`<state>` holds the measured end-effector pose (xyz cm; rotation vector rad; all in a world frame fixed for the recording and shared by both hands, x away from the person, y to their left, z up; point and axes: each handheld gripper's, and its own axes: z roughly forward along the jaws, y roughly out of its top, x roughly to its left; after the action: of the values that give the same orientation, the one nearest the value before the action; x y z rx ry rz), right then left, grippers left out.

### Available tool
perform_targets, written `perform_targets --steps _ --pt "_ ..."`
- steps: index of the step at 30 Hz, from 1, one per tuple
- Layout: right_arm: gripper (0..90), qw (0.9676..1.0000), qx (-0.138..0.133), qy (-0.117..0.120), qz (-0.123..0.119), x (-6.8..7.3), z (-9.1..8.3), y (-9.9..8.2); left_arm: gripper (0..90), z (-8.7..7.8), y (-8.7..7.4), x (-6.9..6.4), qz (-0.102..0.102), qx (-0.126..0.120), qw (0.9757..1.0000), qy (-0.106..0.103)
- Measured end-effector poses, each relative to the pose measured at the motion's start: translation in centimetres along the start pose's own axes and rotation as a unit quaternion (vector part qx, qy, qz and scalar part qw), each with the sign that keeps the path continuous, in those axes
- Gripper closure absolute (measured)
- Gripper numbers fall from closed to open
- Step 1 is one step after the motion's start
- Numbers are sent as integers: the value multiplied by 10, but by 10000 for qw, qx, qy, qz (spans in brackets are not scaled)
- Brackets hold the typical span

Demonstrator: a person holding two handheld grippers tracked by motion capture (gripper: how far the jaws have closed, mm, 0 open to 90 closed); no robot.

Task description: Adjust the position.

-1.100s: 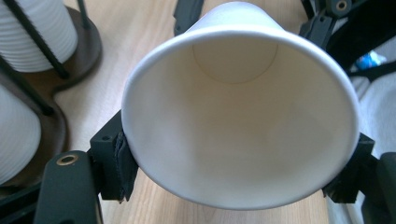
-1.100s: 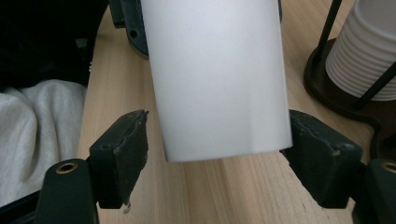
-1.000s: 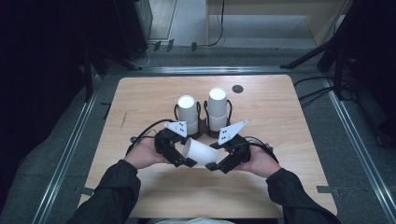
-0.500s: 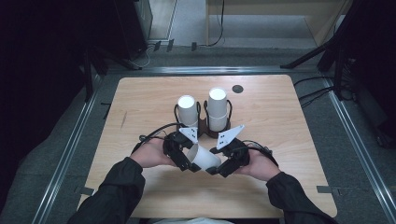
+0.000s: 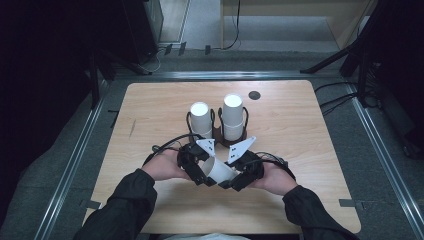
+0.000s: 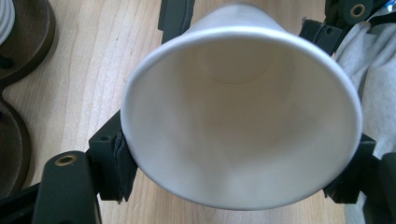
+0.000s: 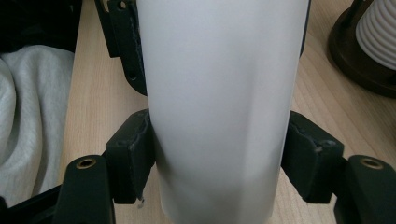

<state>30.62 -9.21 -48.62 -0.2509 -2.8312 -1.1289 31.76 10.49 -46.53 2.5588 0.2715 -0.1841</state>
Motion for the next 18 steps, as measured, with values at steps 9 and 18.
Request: perform_targets --steps 9,18 --pt "317 9995 -306 -62 18 -2 -12 1 81 -8 -5 0 -42 -610 9981 6" --pt "314 9982 -573 -5 181 -5 -24 1 23 -19 -10 1 -270 -1070 9938 135"
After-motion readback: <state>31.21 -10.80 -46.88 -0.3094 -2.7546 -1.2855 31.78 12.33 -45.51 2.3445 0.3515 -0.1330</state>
